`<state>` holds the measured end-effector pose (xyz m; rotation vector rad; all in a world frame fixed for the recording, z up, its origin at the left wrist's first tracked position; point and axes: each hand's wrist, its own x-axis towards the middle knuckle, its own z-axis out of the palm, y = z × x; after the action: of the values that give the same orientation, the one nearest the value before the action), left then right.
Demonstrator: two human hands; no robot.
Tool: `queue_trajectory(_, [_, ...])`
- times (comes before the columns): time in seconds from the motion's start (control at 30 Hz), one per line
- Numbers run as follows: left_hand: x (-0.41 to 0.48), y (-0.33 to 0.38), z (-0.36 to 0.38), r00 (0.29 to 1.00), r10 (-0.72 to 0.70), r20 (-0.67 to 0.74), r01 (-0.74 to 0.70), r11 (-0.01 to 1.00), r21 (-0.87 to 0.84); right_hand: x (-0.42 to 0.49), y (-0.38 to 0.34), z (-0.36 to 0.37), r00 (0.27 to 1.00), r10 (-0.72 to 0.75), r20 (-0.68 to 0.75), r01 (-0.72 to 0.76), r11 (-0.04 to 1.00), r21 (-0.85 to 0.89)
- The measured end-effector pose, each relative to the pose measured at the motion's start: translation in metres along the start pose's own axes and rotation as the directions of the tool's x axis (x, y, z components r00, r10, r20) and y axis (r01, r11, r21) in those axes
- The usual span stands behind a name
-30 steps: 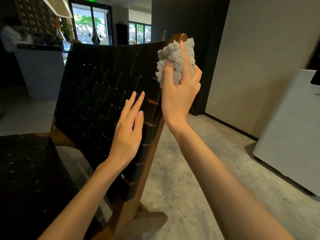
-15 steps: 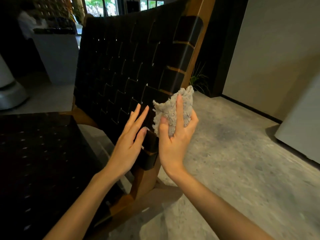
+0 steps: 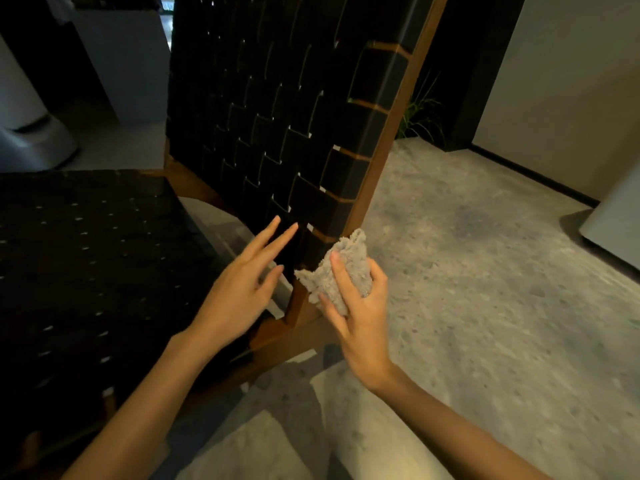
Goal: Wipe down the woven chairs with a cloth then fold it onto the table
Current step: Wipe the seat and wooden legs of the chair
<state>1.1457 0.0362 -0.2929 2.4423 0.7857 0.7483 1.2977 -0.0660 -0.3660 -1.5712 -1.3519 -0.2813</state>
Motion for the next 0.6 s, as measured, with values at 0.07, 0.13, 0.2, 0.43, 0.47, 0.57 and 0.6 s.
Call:
queue_trajectory(0.07, [-0.009,-0.012,-0.011,0.998,-0.024,-0.056,0.03,0.994,0.104,0.008,-0.001,-0.018,0.991,-0.127,-0.04,0.123,0.987,-0.099])
queue_trajectory(0.13, [-0.018,-0.027,-0.021,0.993,-0.091,-0.08,0.103,0.98,0.171,0.027,-0.01,-0.029,0.948,-0.316,-0.033,0.299,0.923,-0.243])
queue_trajectory(0.2, [-0.027,-0.041,-0.027,0.987,-0.151,-0.056,0.16,0.956,0.246,0.043,-0.022,-0.029,0.899,-0.431,0.076,0.427,0.826,-0.367])
queue_trajectory(0.43, [-0.048,-0.05,-0.019,0.969,-0.234,0.079,0.188,0.908,0.375,0.039,-0.032,-0.02,0.854,-0.472,0.217,0.511,0.687,-0.517])
queue_trajectory(0.47, [-0.048,-0.047,-0.019,0.971,-0.229,0.072,0.184,0.902,0.39,0.039,-0.032,-0.019,0.839,-0.496,0.225,0.533,0.667,-0.521])
queue_trajectory(0.57, [-0.049,-0.04,-0.018,0.972,-0.232,0.043,0.19,0.879,0.438,0.035,-0.029,-0.018,0.783,-0.534,0.321,0.617,0.593,-0.517])
queue_trajectory(0.6, [-0.05,-0.038,-0.018,0.973,-0.227,0.039,0.185,0.871,0.456,0.029,-0.029,-0.016,0.766,-0.524,0.371,0.641,0.583,-0.5])
